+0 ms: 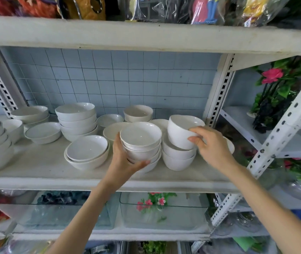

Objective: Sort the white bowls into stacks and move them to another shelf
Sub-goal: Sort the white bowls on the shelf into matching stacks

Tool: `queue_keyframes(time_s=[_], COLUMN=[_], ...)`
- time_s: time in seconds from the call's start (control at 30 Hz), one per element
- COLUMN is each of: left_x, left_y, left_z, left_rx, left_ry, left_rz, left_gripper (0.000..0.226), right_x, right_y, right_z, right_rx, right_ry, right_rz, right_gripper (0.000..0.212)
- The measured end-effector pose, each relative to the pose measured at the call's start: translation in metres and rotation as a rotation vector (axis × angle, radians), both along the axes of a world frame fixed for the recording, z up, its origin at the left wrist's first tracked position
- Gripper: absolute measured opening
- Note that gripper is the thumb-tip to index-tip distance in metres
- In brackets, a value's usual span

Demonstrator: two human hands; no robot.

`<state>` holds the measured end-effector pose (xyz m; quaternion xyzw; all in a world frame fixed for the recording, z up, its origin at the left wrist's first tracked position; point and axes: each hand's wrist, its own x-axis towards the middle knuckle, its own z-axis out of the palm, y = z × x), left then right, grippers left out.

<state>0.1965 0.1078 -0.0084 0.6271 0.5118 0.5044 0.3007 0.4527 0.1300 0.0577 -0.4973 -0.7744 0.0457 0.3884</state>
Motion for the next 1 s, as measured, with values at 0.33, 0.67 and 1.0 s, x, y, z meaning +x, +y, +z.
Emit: queue_keyframes(time_s=[0.33, 0.67, 1.0], left_x=[-0.008, -0.010, -0.005], left_y=[0.003, 0.005, -0.002], left_z=[-0.027, -0.028, -0.024], left_rx=[-0.054, -0.129, -0.097], left_ry=[-0.083, -0.236, -0.222], left_rz=[-0.148, -0.222, -0.198], left_gripper=[0.112, 0.104, 0.101], right_x=[-0.020, -0.019, 0.017], right_y=[-0.006, -0.004, -0.006], right_z=[-0.017, -0.019, -0.020], right_rx=[0.077, 0.031, -0.169], right_ry=[-0.111, -0.185, 0.055], right_rz=[-0.062, -0.025, -0.039], right_gripper=[0.012, 0.007, 0.061])
